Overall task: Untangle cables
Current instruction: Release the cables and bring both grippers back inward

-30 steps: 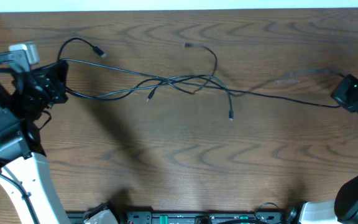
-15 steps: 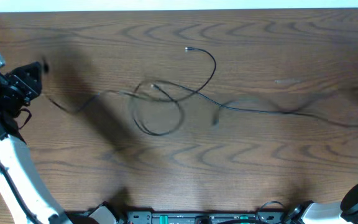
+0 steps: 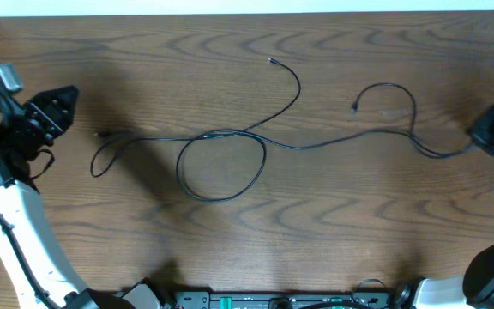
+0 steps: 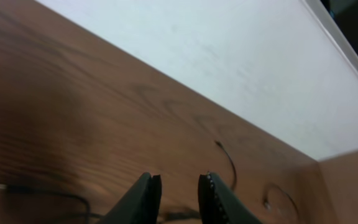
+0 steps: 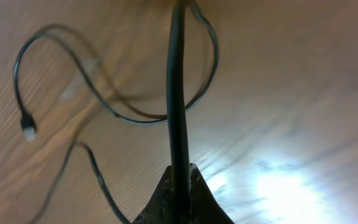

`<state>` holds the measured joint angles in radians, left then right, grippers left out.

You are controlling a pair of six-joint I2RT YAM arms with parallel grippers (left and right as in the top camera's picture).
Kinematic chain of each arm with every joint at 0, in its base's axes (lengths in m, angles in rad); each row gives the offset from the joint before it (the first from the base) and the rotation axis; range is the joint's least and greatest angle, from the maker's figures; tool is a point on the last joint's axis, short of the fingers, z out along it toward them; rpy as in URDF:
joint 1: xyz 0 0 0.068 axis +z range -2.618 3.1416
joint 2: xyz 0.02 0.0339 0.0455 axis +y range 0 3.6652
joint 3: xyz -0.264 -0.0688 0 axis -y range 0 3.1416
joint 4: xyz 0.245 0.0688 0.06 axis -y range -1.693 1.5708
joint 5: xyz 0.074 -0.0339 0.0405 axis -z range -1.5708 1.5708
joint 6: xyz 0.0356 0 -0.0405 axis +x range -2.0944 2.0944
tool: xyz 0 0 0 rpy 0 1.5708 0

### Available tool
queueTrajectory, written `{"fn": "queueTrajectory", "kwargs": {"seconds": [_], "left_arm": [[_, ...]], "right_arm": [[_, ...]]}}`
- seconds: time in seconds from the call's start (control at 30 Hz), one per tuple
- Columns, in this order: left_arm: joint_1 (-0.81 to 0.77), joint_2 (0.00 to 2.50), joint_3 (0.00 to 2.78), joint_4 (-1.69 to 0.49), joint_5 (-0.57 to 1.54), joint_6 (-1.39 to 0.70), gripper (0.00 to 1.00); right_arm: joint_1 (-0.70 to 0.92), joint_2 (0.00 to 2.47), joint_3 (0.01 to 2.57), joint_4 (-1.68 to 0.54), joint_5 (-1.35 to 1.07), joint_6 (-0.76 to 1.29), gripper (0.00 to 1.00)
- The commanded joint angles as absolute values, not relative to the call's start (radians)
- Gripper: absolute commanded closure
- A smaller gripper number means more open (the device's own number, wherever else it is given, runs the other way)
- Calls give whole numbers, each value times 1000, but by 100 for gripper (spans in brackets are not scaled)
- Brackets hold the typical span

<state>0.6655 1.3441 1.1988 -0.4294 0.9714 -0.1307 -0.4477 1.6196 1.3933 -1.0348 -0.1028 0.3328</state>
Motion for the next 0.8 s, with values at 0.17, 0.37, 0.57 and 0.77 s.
{"fn": "queueTrajectory", "kwargs": {"seconds": [0.17, 0.37, 0.57, 0.77], "left_arm": [[515, 1340, 1193, -532, 1010, -38, 72], [395, 1340, 1193, -553, 1003, -38, 69], [326, 1340, 1193, -600, 926, -37, 47], [291, 1340, 1193, -693, 918, 60, 40]], "right_arm": [[-195, 1603, 1404, -1004, -130, 284, 99], [-51, 1605, 1404, -978, -81, 321, 99], [41, 1610, 1404, -979, -36, 330, 99], [115, 1637, 1404, -978, -37, 313, 99]]}}
